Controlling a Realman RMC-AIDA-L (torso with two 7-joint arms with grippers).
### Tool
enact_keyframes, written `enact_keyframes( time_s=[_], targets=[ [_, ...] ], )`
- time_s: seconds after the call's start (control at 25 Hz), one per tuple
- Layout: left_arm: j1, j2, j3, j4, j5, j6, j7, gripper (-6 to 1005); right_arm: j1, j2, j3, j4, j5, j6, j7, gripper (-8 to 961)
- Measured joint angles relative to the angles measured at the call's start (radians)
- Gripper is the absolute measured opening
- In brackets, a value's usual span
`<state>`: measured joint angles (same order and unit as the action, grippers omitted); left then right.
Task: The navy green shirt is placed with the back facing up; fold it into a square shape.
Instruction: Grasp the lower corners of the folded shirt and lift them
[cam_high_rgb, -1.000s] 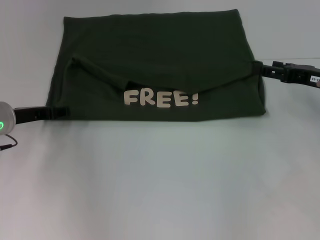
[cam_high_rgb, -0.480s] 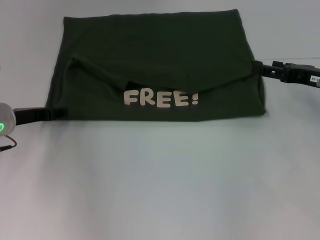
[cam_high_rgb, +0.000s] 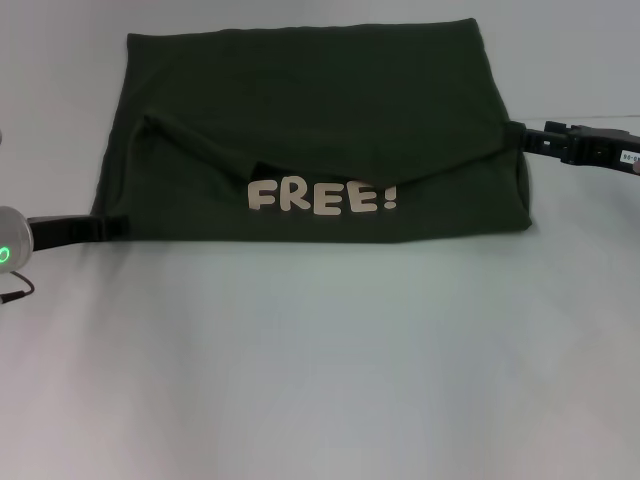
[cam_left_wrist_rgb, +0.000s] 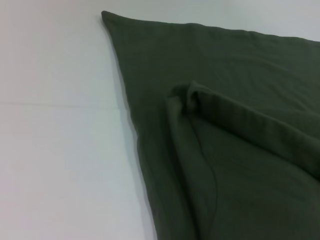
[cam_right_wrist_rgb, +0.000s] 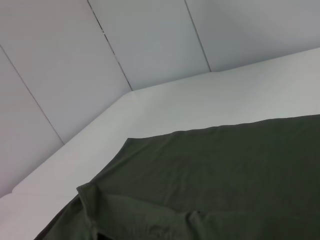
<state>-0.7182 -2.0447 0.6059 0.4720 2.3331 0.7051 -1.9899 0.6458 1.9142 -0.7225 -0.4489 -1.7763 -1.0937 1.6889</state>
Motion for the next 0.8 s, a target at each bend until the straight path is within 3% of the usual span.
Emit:
enact_keyframes(
  time_s=[0.68,0.8],
  targets=[
    [0.002,0.000,0.000,-0.010,0.000,-0.024,0.016,449,0.008,0.001,-0.002,-0.001,-0.002,0.011,-0.002,916],
    [0.002,0.000,0.000,-0.010,0.000,-0.024,0.016,378,0.009,0.001,-0.002,-0.001,-0.003,0.012,-0.002,916]
  ],
)
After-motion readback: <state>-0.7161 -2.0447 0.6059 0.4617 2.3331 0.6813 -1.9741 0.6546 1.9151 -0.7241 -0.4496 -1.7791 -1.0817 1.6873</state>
